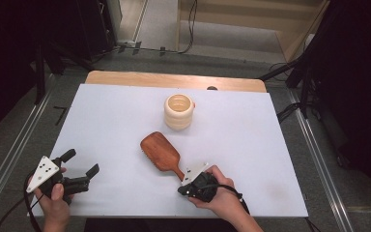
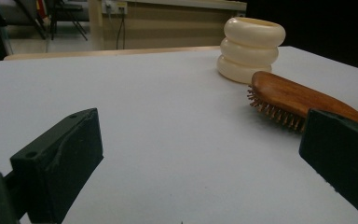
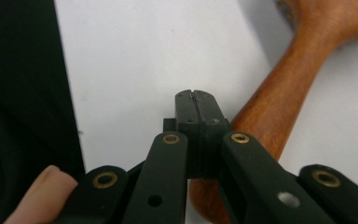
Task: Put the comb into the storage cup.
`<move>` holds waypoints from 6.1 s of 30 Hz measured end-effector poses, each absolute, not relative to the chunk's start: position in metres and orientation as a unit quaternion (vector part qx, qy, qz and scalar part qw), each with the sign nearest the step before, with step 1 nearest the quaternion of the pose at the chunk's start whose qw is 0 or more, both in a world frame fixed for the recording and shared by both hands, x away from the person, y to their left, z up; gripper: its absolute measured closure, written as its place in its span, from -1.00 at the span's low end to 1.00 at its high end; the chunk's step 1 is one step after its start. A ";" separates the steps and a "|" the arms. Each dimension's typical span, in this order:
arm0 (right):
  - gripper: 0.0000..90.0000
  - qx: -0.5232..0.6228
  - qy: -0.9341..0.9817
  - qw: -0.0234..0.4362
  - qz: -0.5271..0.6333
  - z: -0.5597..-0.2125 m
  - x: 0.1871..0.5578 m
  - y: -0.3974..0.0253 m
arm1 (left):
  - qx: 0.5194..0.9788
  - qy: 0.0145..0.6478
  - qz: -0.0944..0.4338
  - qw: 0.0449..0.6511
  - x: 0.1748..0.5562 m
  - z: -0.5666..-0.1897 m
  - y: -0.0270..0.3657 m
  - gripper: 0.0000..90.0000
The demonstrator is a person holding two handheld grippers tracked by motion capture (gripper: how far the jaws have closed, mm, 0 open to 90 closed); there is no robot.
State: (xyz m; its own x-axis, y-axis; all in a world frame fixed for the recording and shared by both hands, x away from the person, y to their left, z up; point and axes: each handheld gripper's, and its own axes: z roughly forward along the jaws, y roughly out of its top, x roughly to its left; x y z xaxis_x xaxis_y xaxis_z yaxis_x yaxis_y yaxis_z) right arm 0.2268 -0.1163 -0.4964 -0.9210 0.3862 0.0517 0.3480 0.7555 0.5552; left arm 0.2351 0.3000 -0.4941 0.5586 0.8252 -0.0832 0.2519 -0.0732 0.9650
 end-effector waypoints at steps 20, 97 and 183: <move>0.96 0.241 0.926 0.060 0.284 -0.498 0.250 -0.148 | 0.685 0.392 0.258 0.557 0.235 -0.494 0.300 -1.00; 0.51 0.242 0.949 0.042 0.198 -0.485 0.304 -0.094 | 0.689 0.387 0.255 0.557 0.234 -0.493 0.301 -0.95; 0.55 0.284 0.849 0.108 0.432 -0.469 0.263 -0.172 | 0.715 0.378 0.259 0.527 0.237 -0.490 0.292 -0.96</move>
